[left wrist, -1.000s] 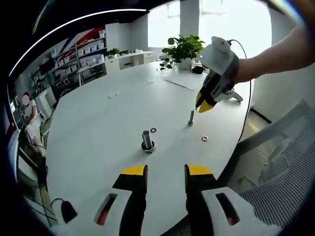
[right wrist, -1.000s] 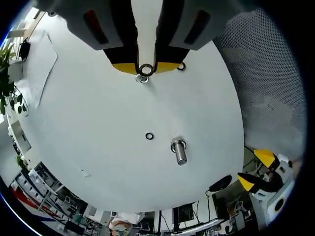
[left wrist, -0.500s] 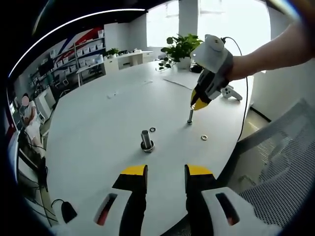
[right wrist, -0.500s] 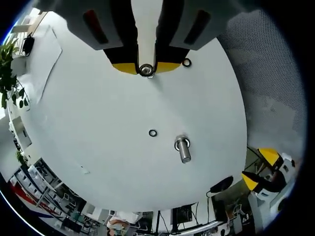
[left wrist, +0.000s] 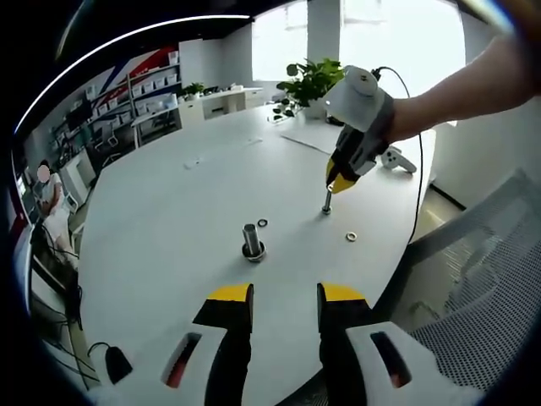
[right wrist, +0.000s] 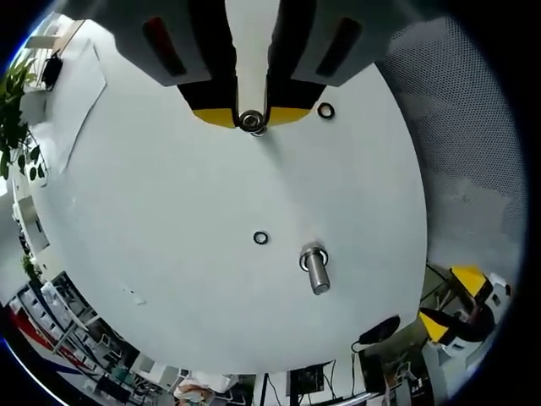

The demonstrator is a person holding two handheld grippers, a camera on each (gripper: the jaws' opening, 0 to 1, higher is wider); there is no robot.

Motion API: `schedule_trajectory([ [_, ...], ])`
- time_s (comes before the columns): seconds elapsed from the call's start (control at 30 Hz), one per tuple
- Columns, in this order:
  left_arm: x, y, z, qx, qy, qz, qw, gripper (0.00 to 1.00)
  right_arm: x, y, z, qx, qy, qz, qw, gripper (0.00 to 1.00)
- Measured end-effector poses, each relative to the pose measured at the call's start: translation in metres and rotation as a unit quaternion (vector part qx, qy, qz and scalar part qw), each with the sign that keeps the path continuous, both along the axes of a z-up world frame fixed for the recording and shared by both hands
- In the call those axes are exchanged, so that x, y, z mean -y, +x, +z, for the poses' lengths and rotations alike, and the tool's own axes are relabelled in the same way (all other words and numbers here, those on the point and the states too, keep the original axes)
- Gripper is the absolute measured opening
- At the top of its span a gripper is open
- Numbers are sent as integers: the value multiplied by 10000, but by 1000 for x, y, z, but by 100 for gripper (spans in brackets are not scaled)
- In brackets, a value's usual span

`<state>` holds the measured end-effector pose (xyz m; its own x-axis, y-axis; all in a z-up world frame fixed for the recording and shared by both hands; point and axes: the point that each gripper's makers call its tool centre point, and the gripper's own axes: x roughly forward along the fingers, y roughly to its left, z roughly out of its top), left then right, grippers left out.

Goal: Place the washer onto the threaded stud by aligning its center hole with the stud, sliding it down to the base, and recovering from edge contact or off-axis alignment until the washer reaches the visible bottom stop.

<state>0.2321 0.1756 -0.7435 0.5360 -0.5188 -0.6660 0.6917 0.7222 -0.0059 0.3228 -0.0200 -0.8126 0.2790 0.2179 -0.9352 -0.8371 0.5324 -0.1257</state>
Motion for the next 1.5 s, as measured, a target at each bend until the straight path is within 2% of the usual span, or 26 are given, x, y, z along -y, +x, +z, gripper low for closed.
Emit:
schedule_trajectory([
  [0.27, 0, 0, -1, -15, 12, -6, 10000, 28, 1, 1, -11, -121, -65, 40, 9999, 13],
  [0.8, 1, -1, -1, -33, 6, -37, 10000, 28, 3, 1, -40, -425, -75, -209, 9988, 14],
  [1.17, 1, -2, -1, -28, -1, -41, 10000, 28, 5, 0, -45, -473, -65, -346, 9983, 15],
  [1.5, 2, -2, 0, -13, 4, -70, 10000, 28, 15, -5, -42, -427, -61, -590, 9973, 20],
])
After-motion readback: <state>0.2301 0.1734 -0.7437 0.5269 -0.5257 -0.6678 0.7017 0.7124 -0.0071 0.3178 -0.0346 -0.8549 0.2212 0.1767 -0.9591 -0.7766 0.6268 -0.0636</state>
